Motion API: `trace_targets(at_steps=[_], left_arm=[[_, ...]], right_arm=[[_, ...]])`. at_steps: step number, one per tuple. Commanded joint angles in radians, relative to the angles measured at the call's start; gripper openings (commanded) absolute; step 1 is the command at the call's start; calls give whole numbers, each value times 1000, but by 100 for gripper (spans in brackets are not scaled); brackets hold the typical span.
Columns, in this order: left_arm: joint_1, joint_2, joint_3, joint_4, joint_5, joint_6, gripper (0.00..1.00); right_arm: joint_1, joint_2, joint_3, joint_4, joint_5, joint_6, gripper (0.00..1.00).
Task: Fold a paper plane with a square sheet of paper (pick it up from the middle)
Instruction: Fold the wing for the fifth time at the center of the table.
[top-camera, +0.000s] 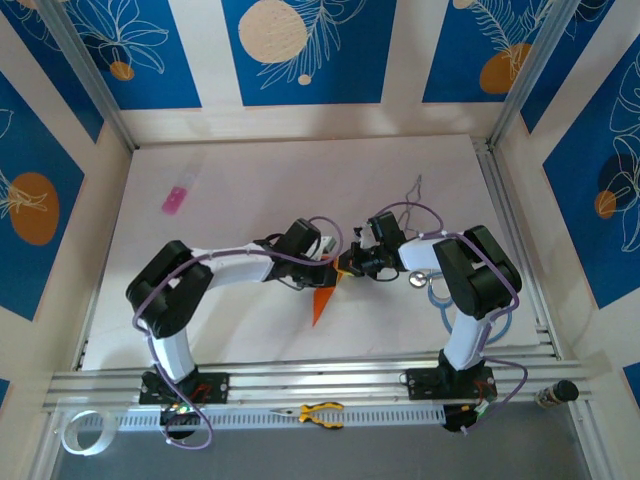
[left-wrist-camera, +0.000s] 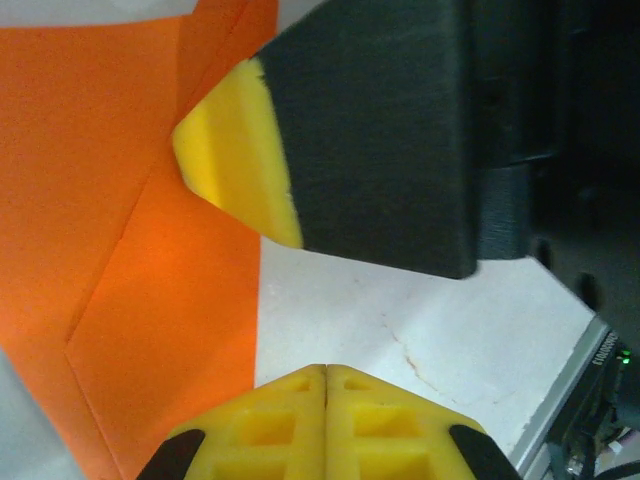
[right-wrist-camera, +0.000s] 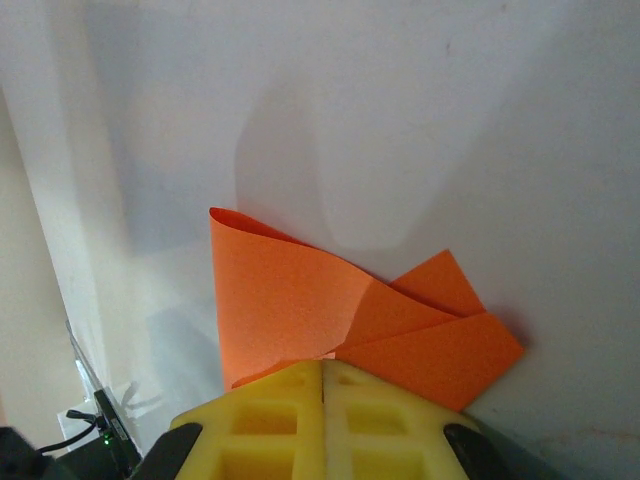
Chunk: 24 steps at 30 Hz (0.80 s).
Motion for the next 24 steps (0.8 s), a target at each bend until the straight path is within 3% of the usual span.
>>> trace_targets(at_steps=[1,11,24], left_arm=[[-14,34,41,15,12,-3,5],[-43,88,57,-70,-62,38,5],[-51,-12,-175,-4,-19,-37,4]], right_arm=[[-6,13,-34,-58,51,6,2],[-2,24,-48,-41,51,21,2],[0,23,-59,-38,58,20,2]])
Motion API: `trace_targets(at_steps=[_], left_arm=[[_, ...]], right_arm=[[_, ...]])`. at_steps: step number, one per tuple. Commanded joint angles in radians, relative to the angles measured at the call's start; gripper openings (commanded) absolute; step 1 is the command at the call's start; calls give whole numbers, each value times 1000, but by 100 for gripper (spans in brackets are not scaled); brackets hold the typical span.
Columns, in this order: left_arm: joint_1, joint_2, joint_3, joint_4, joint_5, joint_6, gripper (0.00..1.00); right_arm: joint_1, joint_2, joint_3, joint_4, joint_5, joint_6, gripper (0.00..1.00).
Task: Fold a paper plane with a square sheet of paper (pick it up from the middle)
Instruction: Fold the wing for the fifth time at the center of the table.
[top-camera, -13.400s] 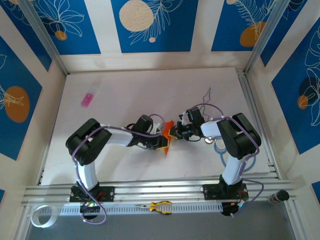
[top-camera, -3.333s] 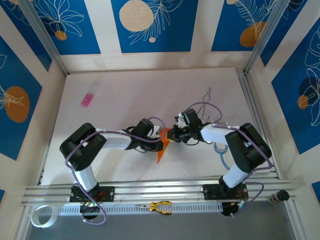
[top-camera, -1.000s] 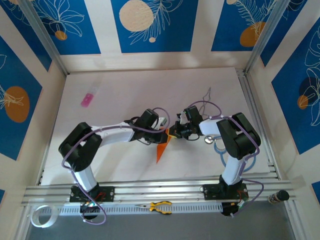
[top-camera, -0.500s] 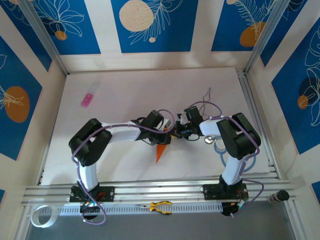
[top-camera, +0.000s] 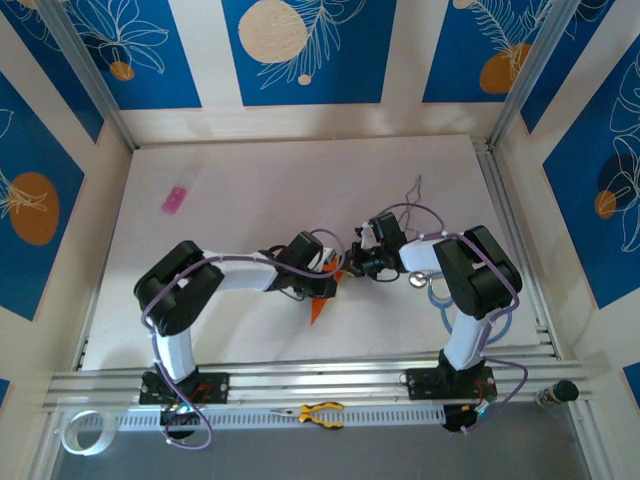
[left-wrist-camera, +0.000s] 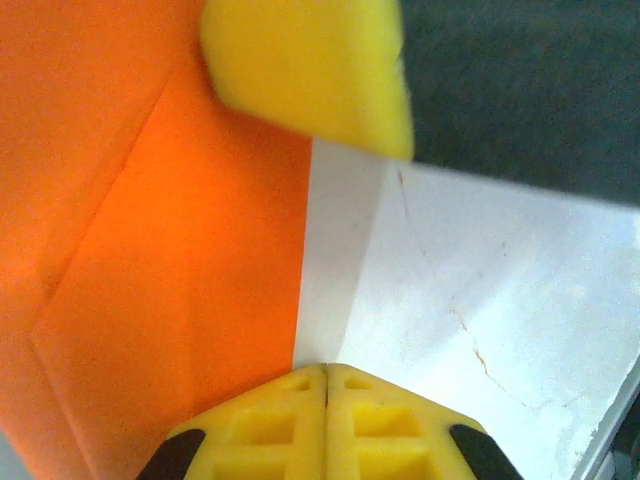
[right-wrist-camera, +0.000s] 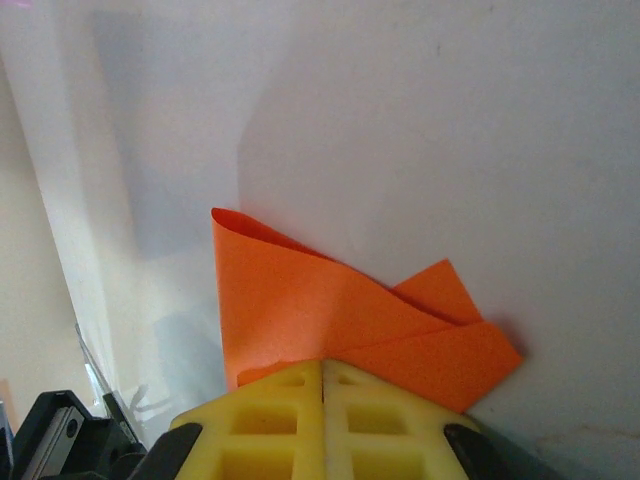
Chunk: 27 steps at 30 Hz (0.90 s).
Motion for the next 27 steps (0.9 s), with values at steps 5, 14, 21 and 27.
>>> trace_targets(at_steps=[5,14,21,27], left_arm=[[-21,-101,-181,-94,40,-39,5],[-21,-197,-260,-122,33,-19,6],[-21,-164,-223,-91,19,-33,3],[-21,-144,-215,-48,-7,-56,1]], right_arm=[[1,26,-41,-72,65,-3,2],[10,27,-31,-71,59,-4,2],[44,-122,-3,-134,65,-26,6],[99,-198,-18,-128,85,-9,9]])
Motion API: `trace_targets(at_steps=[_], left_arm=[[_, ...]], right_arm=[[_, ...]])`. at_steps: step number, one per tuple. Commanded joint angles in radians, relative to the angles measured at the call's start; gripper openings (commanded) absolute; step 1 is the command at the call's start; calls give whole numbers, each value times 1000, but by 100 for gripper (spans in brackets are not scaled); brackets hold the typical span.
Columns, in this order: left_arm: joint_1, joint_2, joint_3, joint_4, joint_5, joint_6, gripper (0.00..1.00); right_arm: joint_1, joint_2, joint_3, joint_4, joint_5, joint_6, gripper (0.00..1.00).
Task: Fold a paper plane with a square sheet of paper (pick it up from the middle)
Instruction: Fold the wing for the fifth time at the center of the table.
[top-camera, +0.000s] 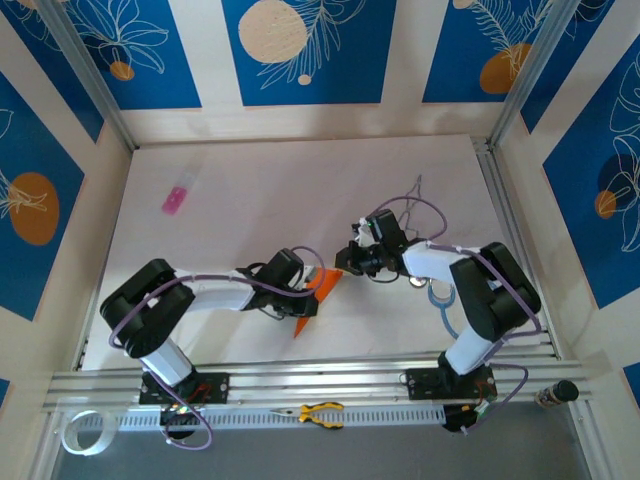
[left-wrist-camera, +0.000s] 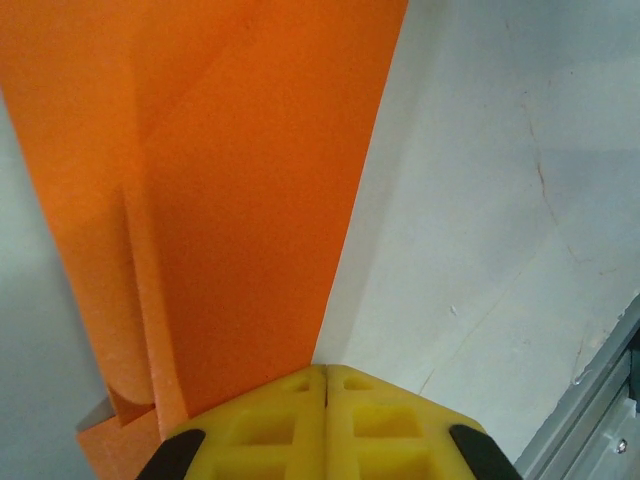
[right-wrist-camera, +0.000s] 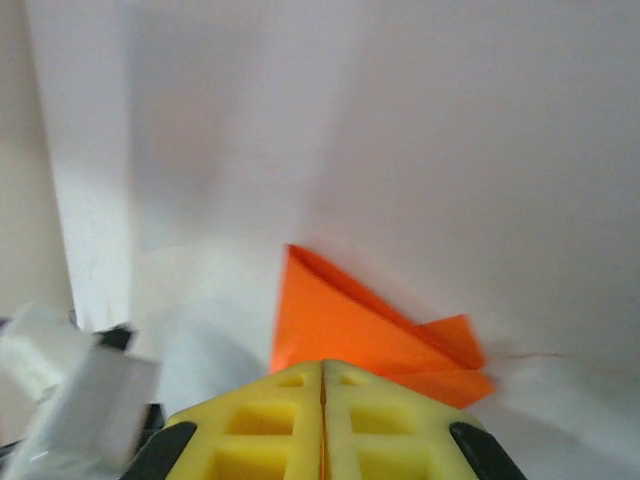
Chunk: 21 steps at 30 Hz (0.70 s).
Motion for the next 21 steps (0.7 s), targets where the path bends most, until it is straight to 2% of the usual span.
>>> trace_targets(at_steps=[1,6,10,14,21], left_arm=[[-14,52,8,-29,-13,-24,1],[-14,77,49,-25,-22,-24,2],[-14,87,70,-31,-21,-20,2],[-14,66,70,-44,-7,-15,3],[-14,16,23,-123,54,33,5]], right_arm=[[42,-2,-15,-28,8,6,9],[104,45,-39,13,38,56,5],[114,100,-39,13,75,82,3],[101,123,-43,-37,154,81,2],[52,137,-55,-45,142,59,1]])
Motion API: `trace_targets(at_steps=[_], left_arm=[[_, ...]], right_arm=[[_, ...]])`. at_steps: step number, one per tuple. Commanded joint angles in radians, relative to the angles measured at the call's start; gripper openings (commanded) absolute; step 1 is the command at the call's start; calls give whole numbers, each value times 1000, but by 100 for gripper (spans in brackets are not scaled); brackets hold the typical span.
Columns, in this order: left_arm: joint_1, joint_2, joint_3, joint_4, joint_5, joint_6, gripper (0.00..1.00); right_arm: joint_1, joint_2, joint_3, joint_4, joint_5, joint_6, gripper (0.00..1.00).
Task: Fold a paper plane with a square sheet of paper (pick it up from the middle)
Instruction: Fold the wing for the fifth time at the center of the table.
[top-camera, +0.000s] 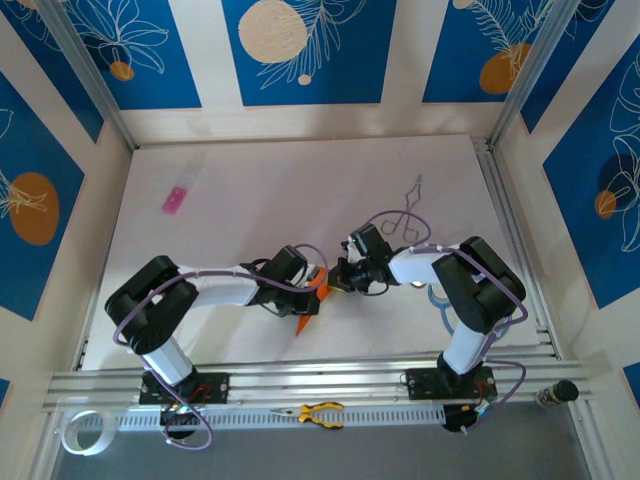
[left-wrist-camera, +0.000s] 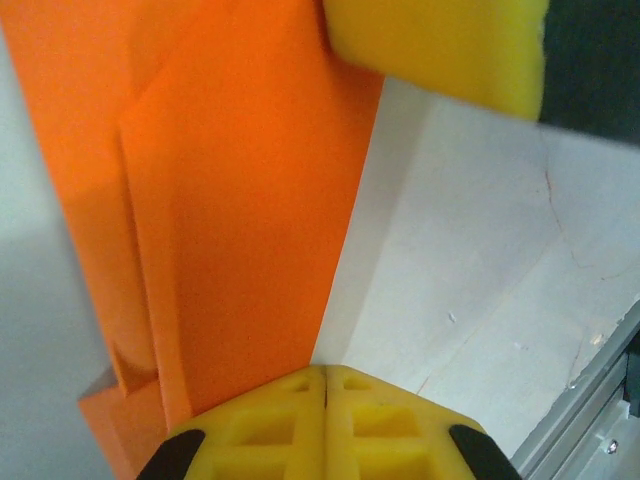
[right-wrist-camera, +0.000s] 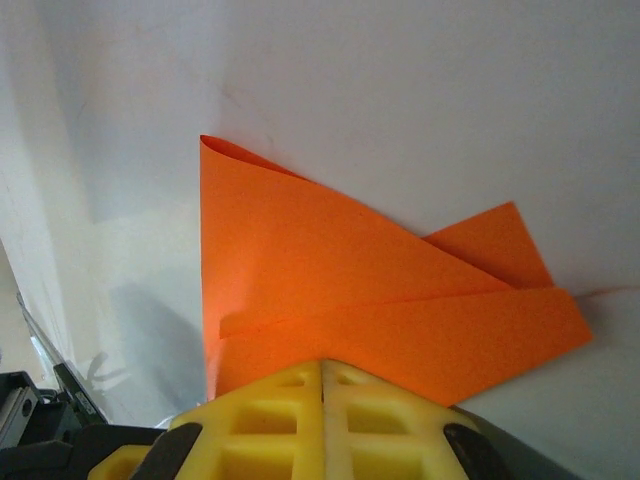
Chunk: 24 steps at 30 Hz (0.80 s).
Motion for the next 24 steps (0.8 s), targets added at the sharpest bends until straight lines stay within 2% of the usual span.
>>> trace_targets(at_steps=[1,6,10,15,18,20,22,24], left_arm=[[-16,-18,-45,-56,47,39,5],[-16,-65,-90,-83,70,53,7],[-16,-108,-96,-135,42,66,6],[-12,-236,-97,-120,-21,39,6],[15,-293,-85,-118,-109,13,14],[56,-277,-54,-169,-169,-2,18],[96,-233,-19,-187,-170,-1,19],[115,-189,11,-177,-155,8,20]], right_arm=[[-32,33,-24,-60,88,-14,1],[-35,41,-18,-63,82,-23,1],[-35,45,-16,-45,64,-30,1],[-34,52,9,-34,18,-88,1],[-32,55,34,-29,-17,-146,2],[-33,56,62,-35,-53,-193,2],[-32,37,80,-49,-73,-220,3],[-31,-6,79,-50,-91,-240,9]])
